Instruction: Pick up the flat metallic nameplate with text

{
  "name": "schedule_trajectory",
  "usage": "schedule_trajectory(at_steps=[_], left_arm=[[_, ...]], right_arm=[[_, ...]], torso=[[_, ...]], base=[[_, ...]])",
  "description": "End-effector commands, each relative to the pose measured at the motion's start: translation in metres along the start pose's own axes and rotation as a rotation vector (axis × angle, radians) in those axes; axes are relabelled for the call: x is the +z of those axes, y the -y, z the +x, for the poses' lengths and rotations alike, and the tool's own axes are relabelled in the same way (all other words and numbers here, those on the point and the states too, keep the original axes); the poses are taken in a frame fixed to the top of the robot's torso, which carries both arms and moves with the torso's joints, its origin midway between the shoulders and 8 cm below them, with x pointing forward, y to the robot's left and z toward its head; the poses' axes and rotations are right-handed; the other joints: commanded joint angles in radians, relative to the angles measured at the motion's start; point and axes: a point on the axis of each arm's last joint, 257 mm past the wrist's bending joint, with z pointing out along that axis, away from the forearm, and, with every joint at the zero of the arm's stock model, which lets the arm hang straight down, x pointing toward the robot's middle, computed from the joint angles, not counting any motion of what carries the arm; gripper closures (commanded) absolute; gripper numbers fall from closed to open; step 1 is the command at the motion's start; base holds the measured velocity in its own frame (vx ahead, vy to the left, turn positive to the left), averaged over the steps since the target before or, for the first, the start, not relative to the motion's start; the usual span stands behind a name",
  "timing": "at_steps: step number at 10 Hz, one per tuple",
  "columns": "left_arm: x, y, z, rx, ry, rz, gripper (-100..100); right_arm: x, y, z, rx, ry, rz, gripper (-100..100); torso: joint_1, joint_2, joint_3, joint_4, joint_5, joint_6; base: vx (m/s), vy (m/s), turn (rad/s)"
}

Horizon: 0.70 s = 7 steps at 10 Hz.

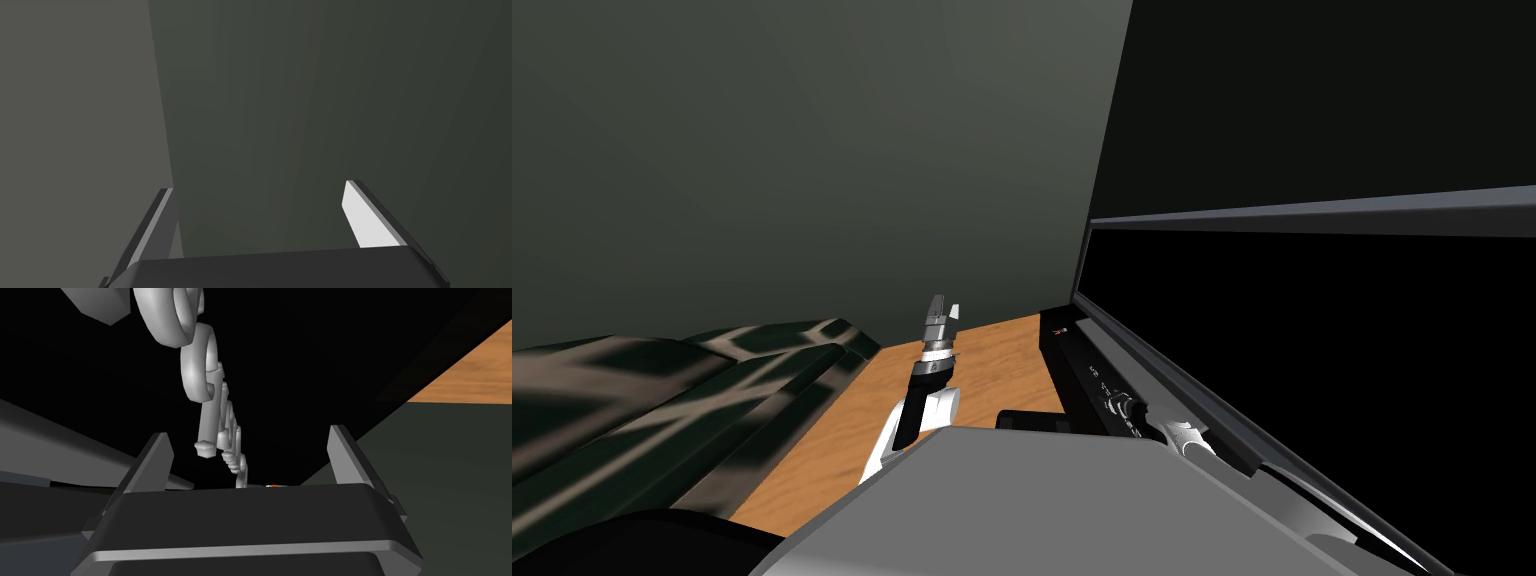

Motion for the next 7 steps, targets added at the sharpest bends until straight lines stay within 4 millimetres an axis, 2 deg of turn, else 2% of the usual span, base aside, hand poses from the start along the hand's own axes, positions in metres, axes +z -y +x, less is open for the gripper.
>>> schedule_trajectory(at_steps=[1, 4, 6, 7], left_arm=[[0.000, 0.000, 0.000, 0.000, 0.000, 0.000, 0], [0.000, 0.000, 0.000, 0.000, 0.000, 0.000, 0], [0.000, 0.000, 0.000, 0.000, 0.000, 0.000, 0], [0.000, 0.000, 0.000, 0.000, 0.000, 0.000, 0]], right_arm=[[0.000, -0.004, 0.004, 0.007, -0.007, -0.003, -100], [0.000, -0.014, 0.016, 0.011, -0.029, -0.012, -100], [0.001, -0.015, 0.015, 0.021, -0.027, -0.013, -100], [0.001, -0.016, 0.015, 0.023, -0.027, -0.013, 100]], torso=[[0.000, 0.000, 0.000, 0.000, 0.000, 0.000], [0.000, 0.000, 0.000, 0.000, 0.000, 0.000], [0.000, 0.000, 0.000, 0.000, 0.000, 0.000], [0.001, -0.001, 0.000, 0.000, 0.000, 0.000]], base=[[-0.012, -0.012, 0.040], [-0.003, -0.003, 0.010], [0.000, 0.000, 0.000], [0.000, 0.000, 0.000]])
